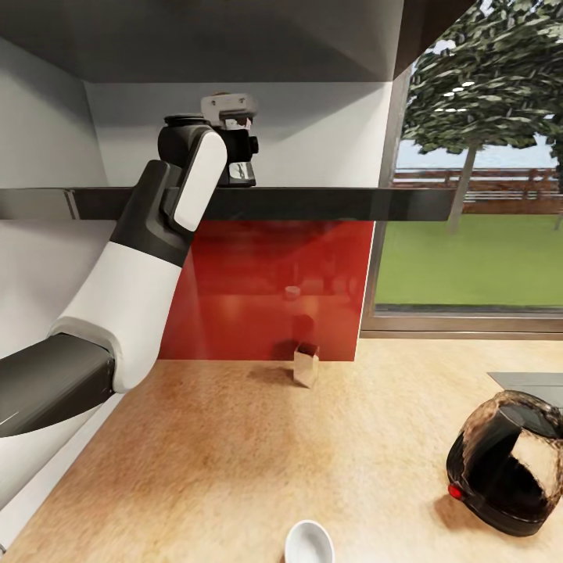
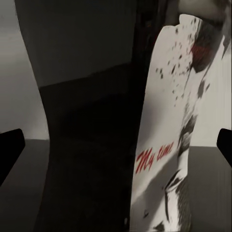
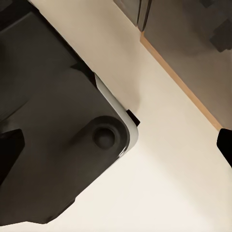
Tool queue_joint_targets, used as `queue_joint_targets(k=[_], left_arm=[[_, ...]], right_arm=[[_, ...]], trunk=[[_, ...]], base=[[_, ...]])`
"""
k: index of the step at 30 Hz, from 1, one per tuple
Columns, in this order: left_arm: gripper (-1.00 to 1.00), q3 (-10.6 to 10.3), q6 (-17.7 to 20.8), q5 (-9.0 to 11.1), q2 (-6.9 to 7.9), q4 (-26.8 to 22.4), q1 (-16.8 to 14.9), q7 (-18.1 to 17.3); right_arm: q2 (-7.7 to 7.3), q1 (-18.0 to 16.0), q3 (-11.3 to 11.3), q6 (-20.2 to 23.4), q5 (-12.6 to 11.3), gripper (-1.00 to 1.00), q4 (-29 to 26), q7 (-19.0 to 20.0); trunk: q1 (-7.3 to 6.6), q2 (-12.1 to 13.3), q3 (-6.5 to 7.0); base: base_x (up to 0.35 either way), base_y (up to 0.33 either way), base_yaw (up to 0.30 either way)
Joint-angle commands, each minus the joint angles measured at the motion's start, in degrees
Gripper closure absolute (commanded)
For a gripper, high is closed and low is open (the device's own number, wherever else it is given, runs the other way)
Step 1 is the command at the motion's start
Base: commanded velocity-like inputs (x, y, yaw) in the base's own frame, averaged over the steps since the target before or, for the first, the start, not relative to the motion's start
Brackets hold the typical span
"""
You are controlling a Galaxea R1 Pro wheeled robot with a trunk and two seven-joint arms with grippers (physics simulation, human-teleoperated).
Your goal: Set up a coffee station on the kitchen countertop: keep the coffee maker on the countertop, move the bottle of coffee from the kitchen shelf to the counter next to the coffee maker, place a paper coffee filter on top of the coffee maker, put the saucer next to the coffee maker with the coffee cup on the saucer, and place the electric kettle next to the coffee maker.
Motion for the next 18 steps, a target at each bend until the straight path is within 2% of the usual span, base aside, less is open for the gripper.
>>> queue_joint_targets(k=[1,18], left_arm=[[-1.0,-0.08,0.08,0.58,0.0,-0.02,-0.07,0.81],[-1.0,-0.14,0.11,0.79,0.0,-0.1,-0.07,1.8]], right_arm=[[-0.02,-0.08,0.39,-0.27,-0.54,-1.0,0.13,0.19],[-0.02,-0.08,0.39,-0.3,-0.54,-1.0,0.13,0.19]], trunk=[[0.01,-0.08,-0.1],[0.01,-0.08,-0.1]], base=[[0.0,0.0,0.0],[0.023,0.0,0.0]])
